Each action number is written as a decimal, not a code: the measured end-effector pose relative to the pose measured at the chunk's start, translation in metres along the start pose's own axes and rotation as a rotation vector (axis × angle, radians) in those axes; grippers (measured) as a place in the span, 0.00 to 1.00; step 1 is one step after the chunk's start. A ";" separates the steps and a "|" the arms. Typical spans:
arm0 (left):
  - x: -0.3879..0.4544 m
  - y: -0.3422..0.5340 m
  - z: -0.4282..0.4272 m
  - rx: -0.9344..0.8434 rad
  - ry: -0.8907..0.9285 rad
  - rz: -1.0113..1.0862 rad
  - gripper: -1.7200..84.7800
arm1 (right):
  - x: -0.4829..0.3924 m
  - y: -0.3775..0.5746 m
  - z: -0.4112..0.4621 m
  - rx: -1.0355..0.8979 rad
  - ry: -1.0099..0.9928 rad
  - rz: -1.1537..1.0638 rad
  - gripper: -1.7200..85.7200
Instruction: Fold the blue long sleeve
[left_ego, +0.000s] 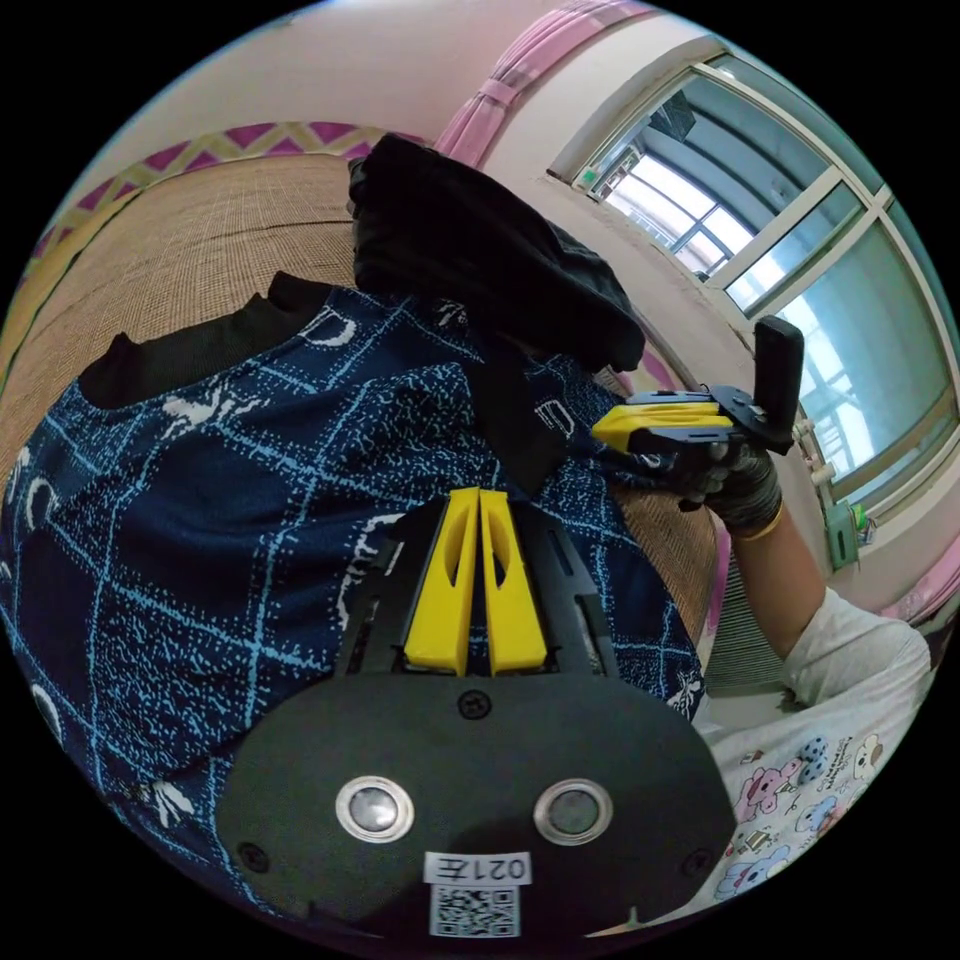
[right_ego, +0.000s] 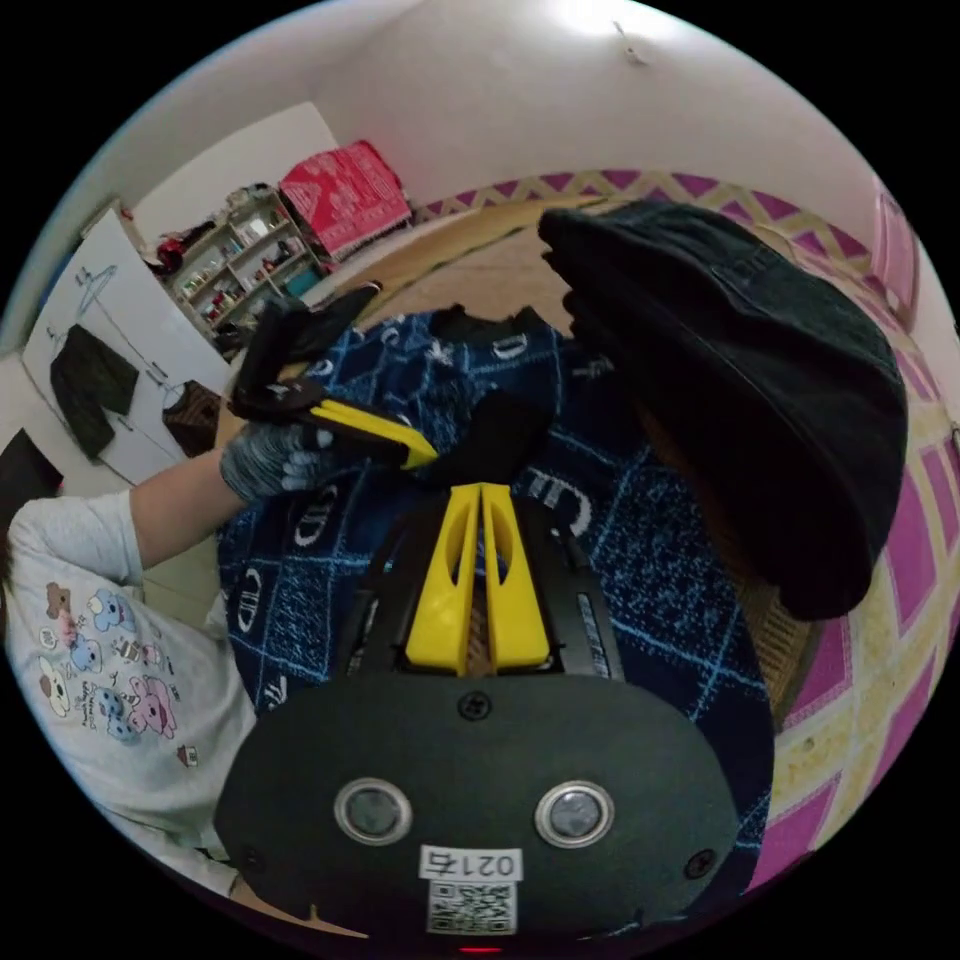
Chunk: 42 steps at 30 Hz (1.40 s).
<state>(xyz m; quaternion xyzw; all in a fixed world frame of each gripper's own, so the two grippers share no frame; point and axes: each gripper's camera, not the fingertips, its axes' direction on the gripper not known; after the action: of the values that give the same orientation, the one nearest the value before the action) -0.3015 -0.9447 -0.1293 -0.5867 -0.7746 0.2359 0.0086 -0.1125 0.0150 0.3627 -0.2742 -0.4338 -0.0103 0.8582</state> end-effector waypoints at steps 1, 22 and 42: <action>0.000 0.001 0.001 0.000 0.000 0.000 0.01 | -0.004 -0.007 0.008 0.012 -0.029 -0.010 0.01; 0.101 0.075 0.000 0.051 -0.353 0.162 0.01 | -0.041 0.174 -0.060 -0.032 0.651 0.352 0.01; 0.175 0.122 -0.017 0.100 -0.453 0.238 0.01 | -0.016 0.251 -0.085 0.131 0.759 0.669 0.07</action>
<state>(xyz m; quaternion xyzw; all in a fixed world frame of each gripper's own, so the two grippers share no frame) -0.2411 -0.7543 -0.2066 -0.6047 -0.6698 0.3985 -0.1640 0.0044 0.1836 0.1950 -0.3209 0.0206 0.1934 0.9269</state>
